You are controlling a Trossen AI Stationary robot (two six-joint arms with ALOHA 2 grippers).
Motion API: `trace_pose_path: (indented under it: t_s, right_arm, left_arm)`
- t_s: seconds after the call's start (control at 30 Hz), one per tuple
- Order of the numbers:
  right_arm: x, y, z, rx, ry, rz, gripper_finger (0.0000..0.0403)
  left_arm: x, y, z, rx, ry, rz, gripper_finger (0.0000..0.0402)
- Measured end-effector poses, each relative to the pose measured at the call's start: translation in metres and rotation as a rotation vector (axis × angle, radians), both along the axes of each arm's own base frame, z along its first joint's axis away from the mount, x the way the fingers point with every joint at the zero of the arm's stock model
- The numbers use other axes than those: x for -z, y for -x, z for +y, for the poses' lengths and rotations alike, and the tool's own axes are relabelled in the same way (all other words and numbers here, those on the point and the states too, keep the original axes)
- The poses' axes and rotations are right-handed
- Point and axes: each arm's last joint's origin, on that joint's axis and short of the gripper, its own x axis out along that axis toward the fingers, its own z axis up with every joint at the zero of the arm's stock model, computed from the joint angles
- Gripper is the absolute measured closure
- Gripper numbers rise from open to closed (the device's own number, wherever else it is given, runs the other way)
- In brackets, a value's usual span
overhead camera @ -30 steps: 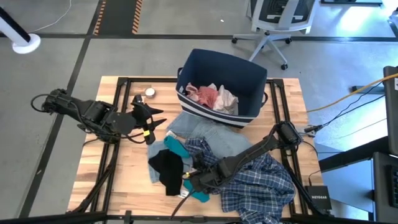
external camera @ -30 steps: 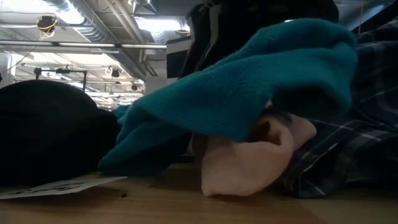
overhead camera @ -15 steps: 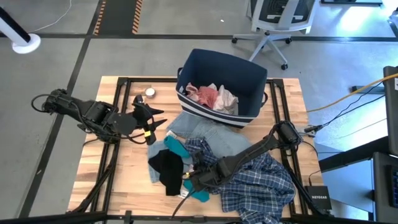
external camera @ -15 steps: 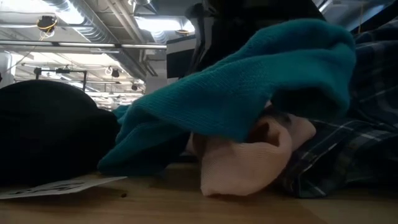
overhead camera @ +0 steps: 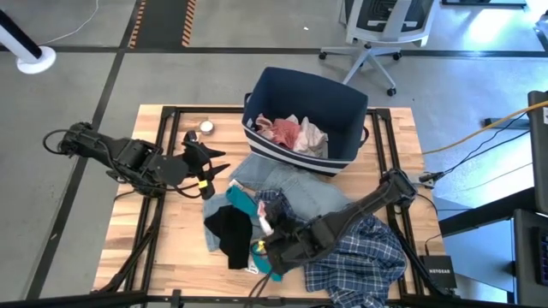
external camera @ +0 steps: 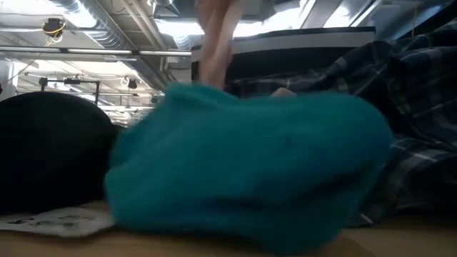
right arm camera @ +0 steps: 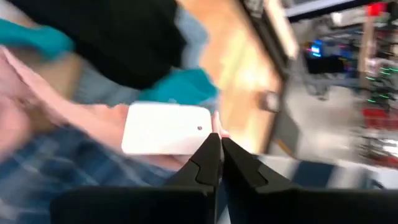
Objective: Sort clothes
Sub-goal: Put the pink sock into the blue laundry organizer
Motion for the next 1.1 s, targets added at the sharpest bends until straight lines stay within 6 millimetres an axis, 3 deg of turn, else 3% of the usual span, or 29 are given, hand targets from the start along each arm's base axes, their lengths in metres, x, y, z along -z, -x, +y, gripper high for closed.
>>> trace_pose_path:
  t_s: [0.3, 0.6, 0.77, 1.1]
  right_arm:
    - [-0.061, 0.018, -0.018, 0.055, 0.161, -0.053, 0.0376]
    - [-0.112, 0.050, -0.050, 0.140, 0.238, -0.186, 0.0375]
    - [-0.141, 0.069, -0.076, 0.206, 0.259, -0.261, 0.0375]
    - [-0.194, 0.108, -0.147, 0.392, 0.256, -0.402, 0.0375]
  left_arm:
    - [0.000, 0.000, 0.000, 0.001, -0.002, 0.001, 0.0244]
    - [0.000, 0.000, 0.000, 0.001, -0.003, 0.001, 0.0244]
    - [0.000, 0.000, 0.000, 0.001, -0.002, 0.001, 0.0244]
    - [0.000, 0.000, 0.000, 0.005, -0.010, 0.005, 0.0244]
